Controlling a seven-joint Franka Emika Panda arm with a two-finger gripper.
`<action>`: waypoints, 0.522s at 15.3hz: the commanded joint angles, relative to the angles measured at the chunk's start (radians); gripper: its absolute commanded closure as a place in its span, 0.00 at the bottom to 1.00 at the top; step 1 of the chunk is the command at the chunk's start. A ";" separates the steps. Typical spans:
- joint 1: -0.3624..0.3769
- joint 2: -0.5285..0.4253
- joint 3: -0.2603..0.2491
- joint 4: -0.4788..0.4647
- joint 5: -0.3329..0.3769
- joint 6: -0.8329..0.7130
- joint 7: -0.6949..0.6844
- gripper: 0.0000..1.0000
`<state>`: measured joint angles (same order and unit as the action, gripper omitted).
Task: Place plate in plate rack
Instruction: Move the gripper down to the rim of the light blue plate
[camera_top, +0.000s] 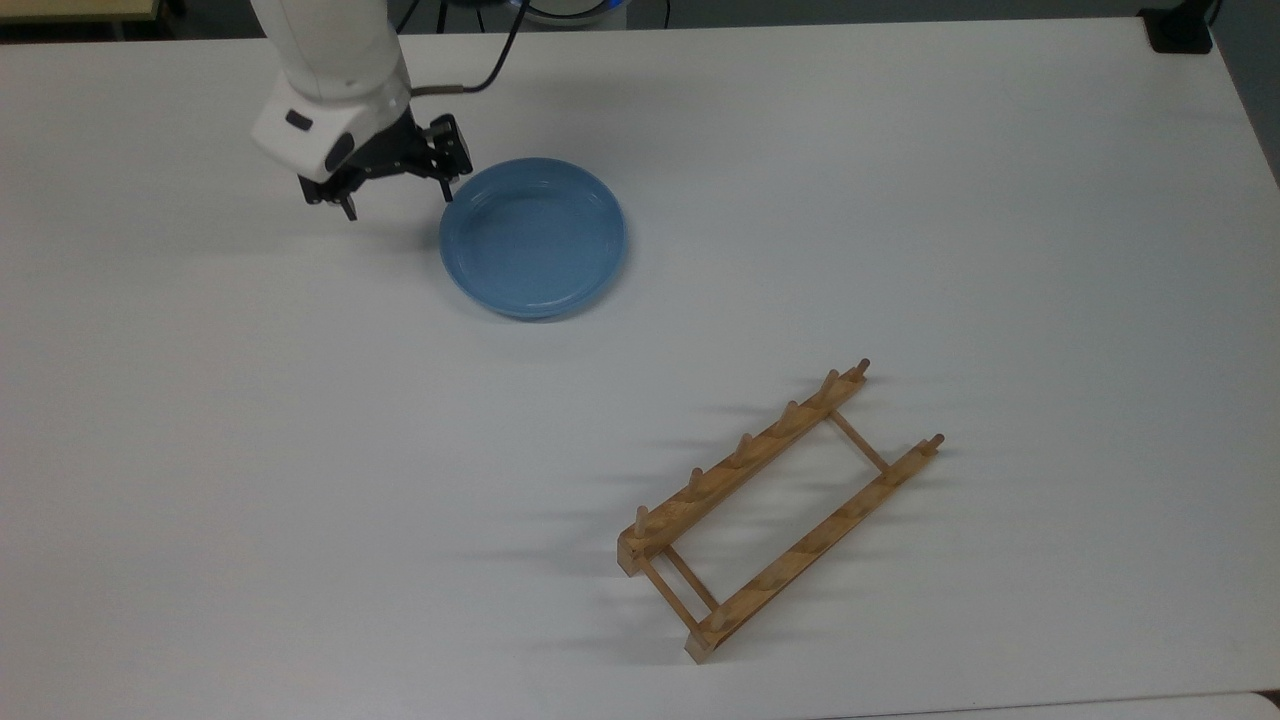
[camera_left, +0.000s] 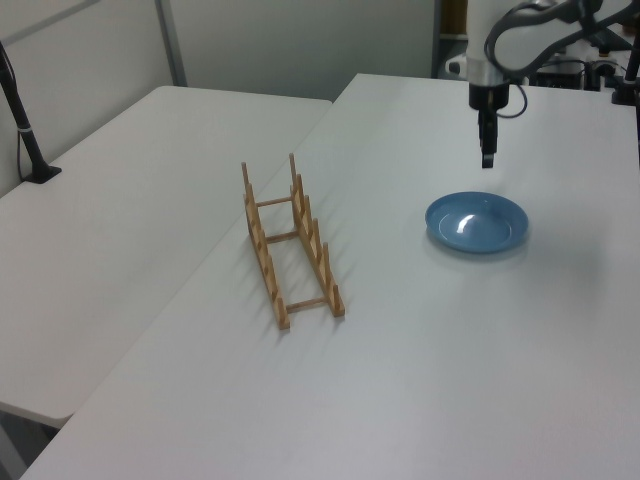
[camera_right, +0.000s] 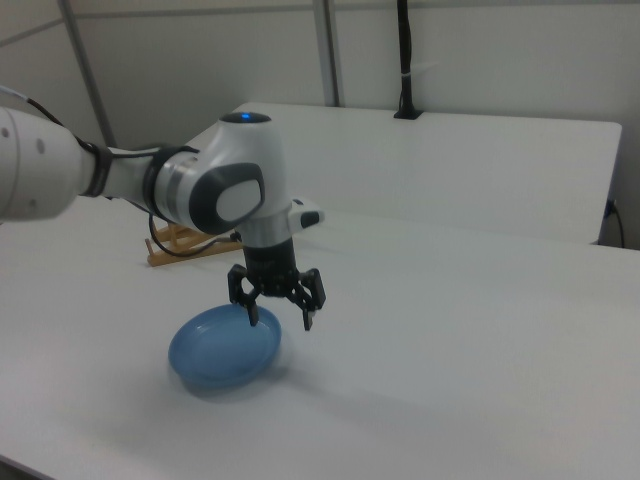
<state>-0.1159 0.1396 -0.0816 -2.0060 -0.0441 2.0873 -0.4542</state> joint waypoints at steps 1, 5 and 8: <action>0.009 0.052 -0.003 -0.011 0.010 0.069 0.066 0.05; 0.015 0.101 -0.001 -0.011 0.012 0.105 0.133 0.03; 0.018 0.106 0.002 -0.010 0.015 0.106 0.164 0.11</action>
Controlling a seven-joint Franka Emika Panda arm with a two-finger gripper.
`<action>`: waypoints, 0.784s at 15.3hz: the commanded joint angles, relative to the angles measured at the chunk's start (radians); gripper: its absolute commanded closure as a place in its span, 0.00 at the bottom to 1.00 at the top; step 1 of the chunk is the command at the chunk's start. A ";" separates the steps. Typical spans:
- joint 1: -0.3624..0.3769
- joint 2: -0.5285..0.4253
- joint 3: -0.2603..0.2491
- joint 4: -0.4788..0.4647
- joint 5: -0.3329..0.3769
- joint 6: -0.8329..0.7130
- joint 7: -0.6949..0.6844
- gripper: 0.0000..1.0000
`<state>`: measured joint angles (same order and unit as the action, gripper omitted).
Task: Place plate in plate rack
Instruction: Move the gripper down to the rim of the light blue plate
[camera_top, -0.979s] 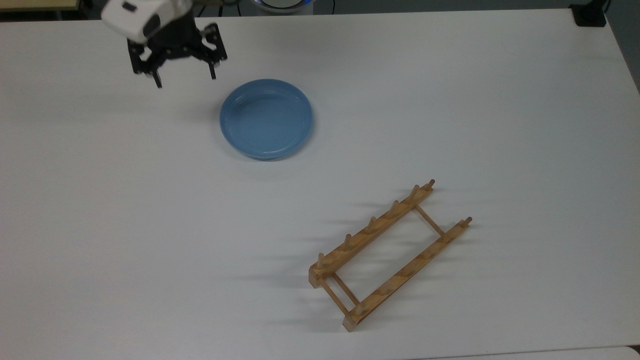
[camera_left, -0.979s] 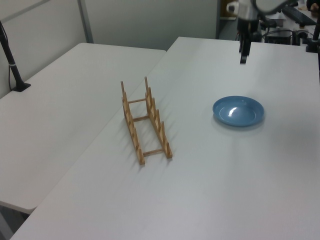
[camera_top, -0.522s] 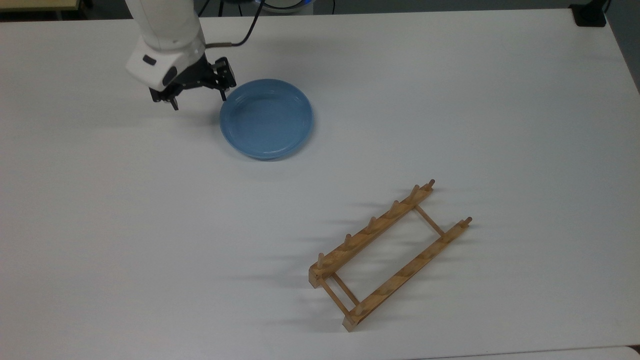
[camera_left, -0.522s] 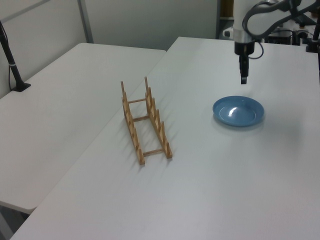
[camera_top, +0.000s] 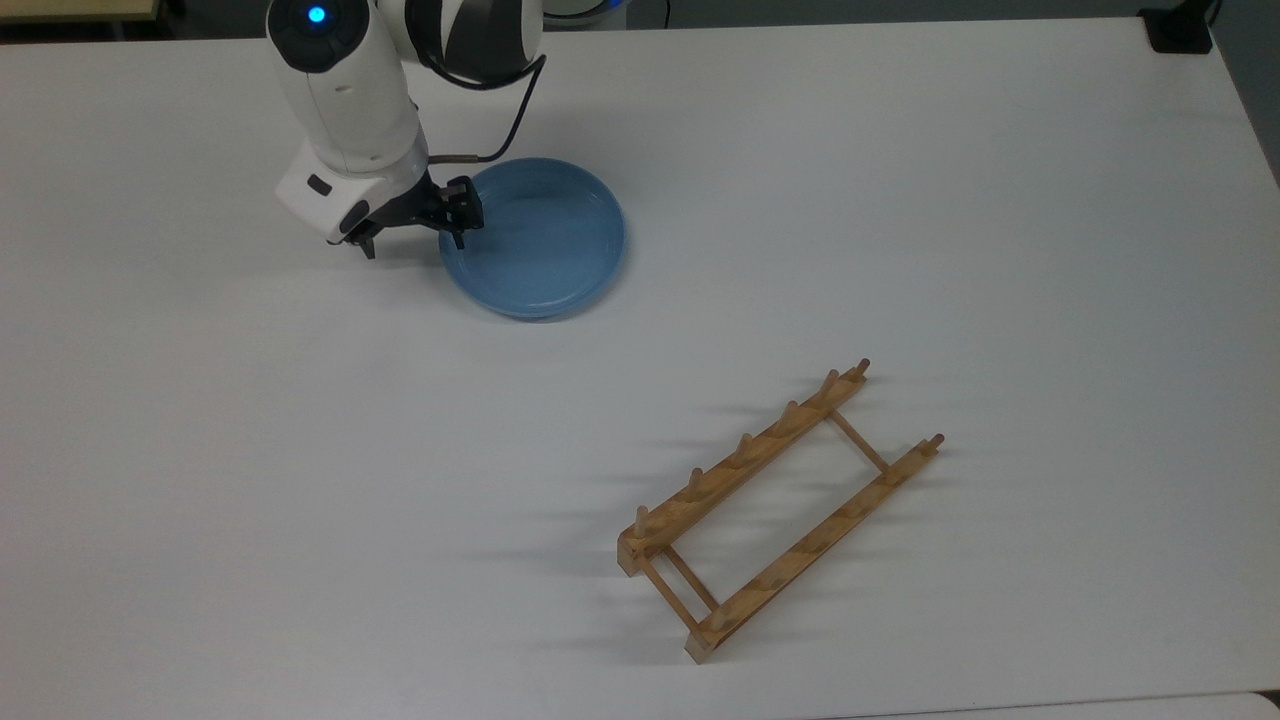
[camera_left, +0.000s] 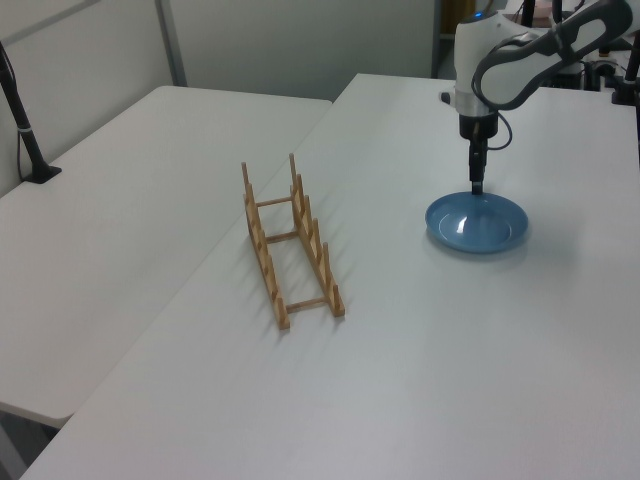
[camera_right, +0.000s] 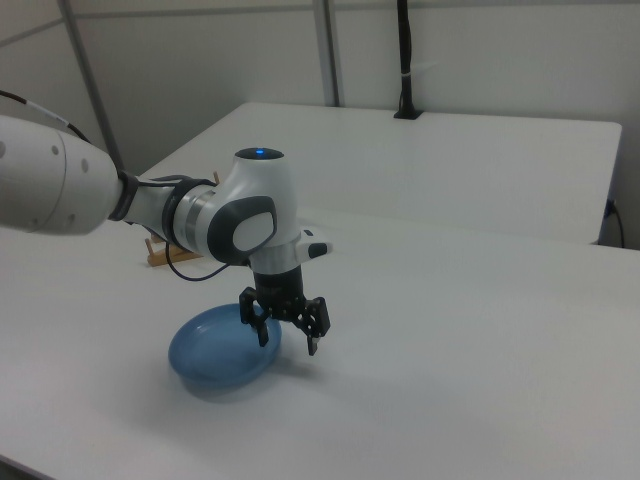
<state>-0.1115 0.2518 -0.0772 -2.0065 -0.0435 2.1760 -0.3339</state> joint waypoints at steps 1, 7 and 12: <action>0.015 -0.006 0.001 -0.009 0.016 0.018 0.058 0.25; 0.036 -0.002 0.005 -0.008 0.016 0.021 0.167 0.88; 0.038 -0.002 0.027 -0.008 0.016 0.021 0.173 1.00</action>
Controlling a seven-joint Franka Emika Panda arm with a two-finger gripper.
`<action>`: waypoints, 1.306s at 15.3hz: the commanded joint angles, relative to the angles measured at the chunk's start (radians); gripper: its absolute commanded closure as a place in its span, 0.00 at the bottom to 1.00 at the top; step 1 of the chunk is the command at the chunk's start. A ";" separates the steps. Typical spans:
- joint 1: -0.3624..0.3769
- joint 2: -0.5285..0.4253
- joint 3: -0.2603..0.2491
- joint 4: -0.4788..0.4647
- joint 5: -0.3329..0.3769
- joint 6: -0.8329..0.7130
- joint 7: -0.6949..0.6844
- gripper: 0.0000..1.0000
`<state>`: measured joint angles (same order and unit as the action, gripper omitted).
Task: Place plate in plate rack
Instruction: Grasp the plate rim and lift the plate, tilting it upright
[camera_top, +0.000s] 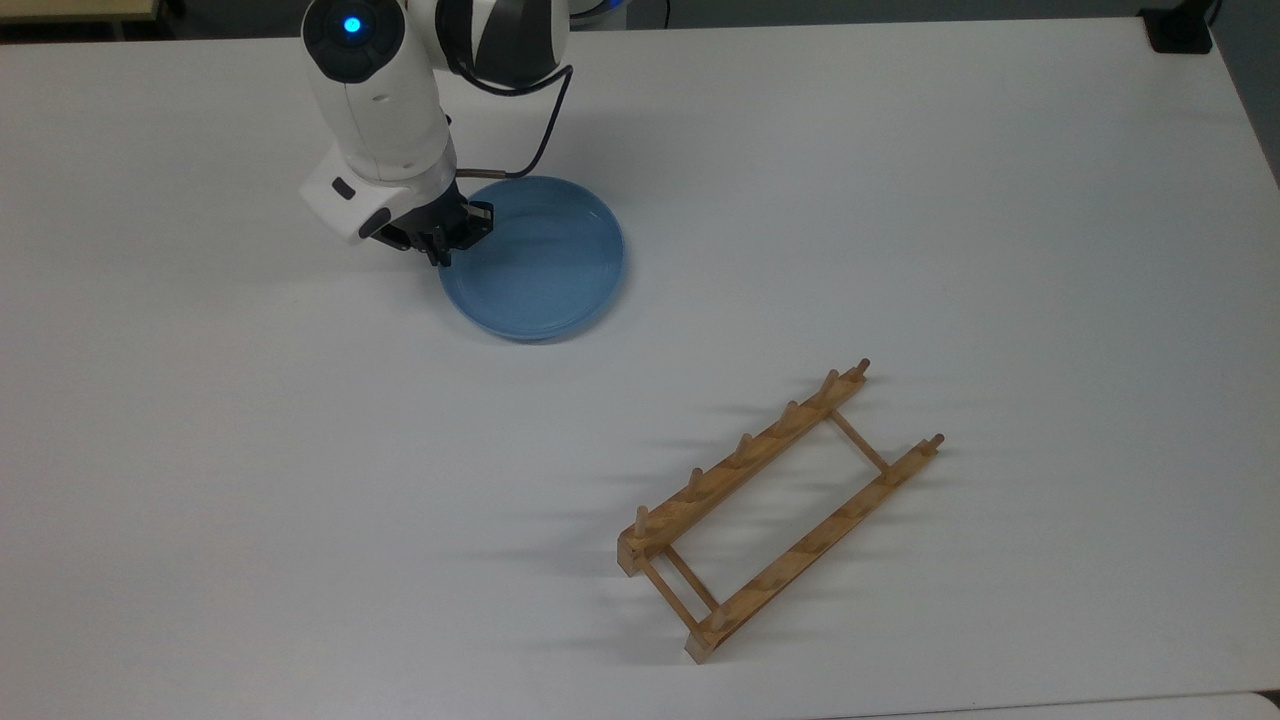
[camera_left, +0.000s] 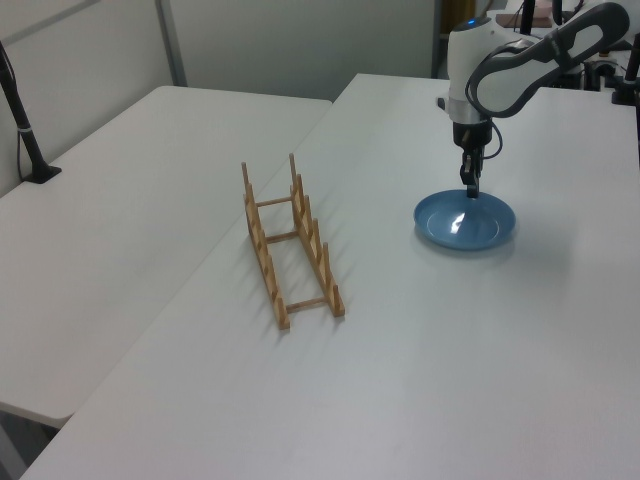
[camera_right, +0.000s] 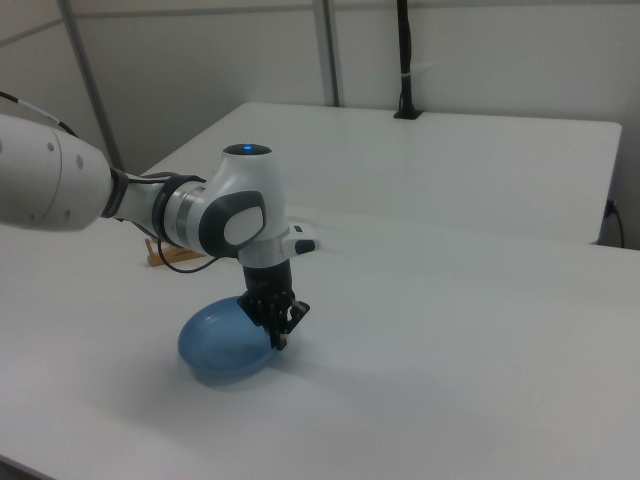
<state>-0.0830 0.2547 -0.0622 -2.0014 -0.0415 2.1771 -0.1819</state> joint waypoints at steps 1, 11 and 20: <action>0.009 -0.008 0.012 -0.008 0.014 0.017 0.021 1.00; 0.009 -0.198 0.030 0.156 0.060 -0.049 0.022 1.00; 0.014 -0.235 0.205 0.308 -0.156 0.094 0.328 1.00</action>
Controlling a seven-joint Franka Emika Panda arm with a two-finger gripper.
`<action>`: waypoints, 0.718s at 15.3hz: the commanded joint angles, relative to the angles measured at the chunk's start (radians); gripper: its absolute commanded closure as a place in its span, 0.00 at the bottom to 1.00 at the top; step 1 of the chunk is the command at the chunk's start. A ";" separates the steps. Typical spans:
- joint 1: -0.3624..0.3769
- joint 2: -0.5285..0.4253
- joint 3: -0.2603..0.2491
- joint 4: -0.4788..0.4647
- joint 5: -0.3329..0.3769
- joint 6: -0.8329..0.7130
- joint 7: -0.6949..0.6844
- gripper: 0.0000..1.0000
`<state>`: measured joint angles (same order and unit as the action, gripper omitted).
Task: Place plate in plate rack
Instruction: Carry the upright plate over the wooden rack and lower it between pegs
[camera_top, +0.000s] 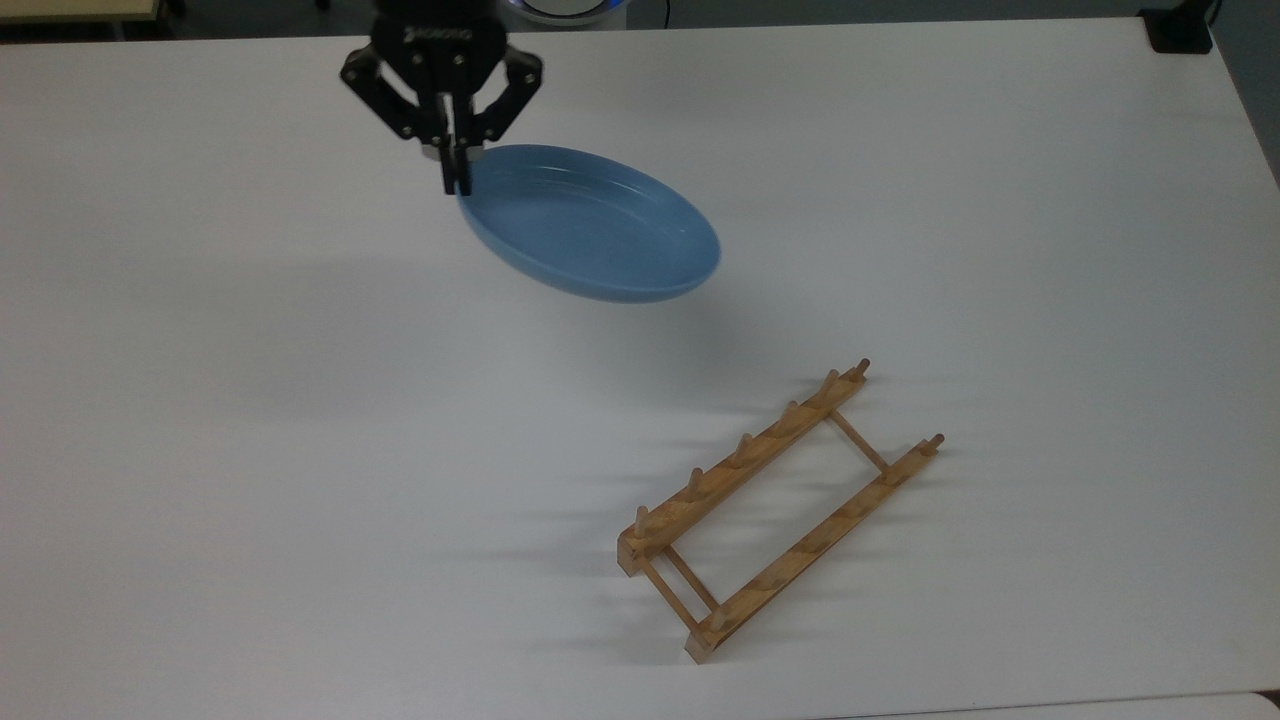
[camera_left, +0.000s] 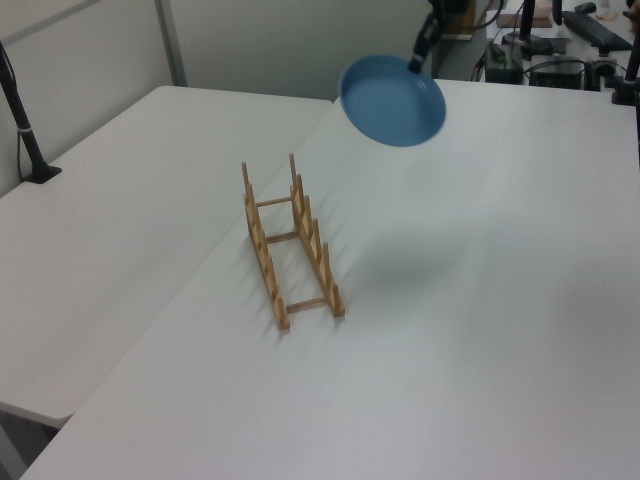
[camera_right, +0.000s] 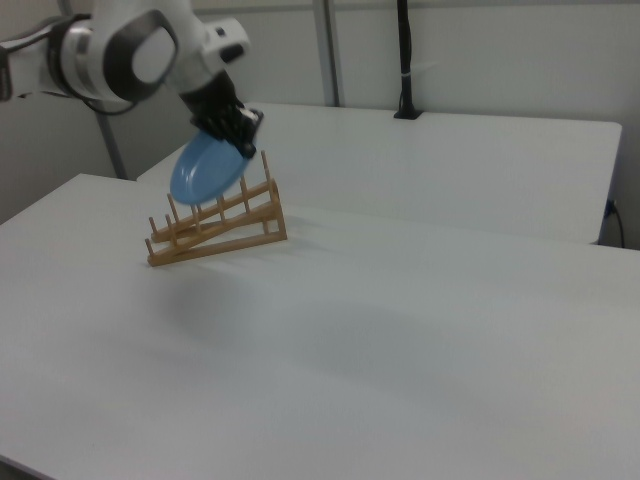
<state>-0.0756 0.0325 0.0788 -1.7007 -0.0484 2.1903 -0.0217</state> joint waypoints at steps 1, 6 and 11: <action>0.008 -0.008 0.088 0.007 -0.235 0.104 0.248 1.00; 0.029 0.047 0.211 0.003 -0.715 0.157 0.699 1.00; 0.128 0.135 0.214 0.001 -1.166 0.154 1.159 1.00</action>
<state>0.0059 0.1231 0.3033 -1.6944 -1.0188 2.3152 0.9201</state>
